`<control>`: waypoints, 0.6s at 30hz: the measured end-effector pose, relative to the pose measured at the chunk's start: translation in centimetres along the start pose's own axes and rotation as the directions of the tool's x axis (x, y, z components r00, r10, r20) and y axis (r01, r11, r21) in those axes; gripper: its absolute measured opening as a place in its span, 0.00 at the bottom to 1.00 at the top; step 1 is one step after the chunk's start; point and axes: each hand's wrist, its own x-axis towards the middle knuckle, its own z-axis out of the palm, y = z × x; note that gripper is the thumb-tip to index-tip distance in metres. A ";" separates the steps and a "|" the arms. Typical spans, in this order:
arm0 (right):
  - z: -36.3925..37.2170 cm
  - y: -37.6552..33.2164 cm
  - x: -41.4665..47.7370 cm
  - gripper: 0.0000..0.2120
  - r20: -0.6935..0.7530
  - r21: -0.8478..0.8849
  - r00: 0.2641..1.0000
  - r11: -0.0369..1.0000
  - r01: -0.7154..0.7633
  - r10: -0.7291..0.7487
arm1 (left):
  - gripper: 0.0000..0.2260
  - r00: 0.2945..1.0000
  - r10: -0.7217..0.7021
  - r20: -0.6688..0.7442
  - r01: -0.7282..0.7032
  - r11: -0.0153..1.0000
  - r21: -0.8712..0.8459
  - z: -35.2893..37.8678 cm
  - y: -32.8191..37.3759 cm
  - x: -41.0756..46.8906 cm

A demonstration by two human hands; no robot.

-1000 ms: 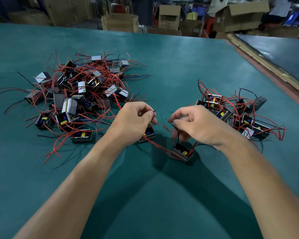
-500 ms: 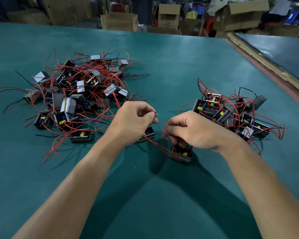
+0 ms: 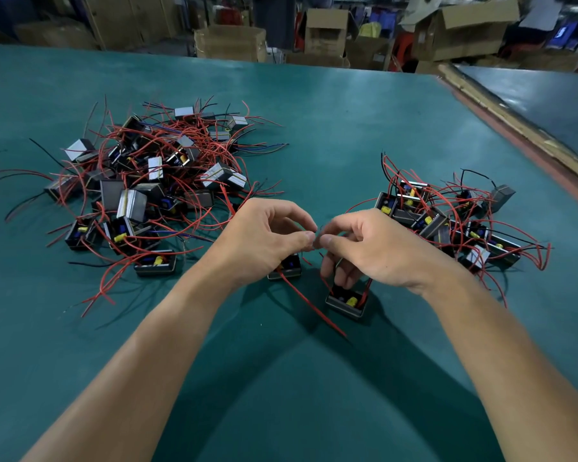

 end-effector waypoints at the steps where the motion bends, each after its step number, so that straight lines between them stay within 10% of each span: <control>1: 0.0 0.0 0.0 0.07 -0.007 0.021 1.000 1.000 0.002 -0.002 | 0.05 1.000 -0.002 -0.002 0.002 1.000 0.015 0.0 -0.1 0.0; 18: -0.5 0.3 0.3 0.06 -0.202 -0.096 0.956 0.976 0.195 -0.211 | 0.05 1.000 0.015 0.002 -0.015 1.000 0.024 0.4 -0.3 0.1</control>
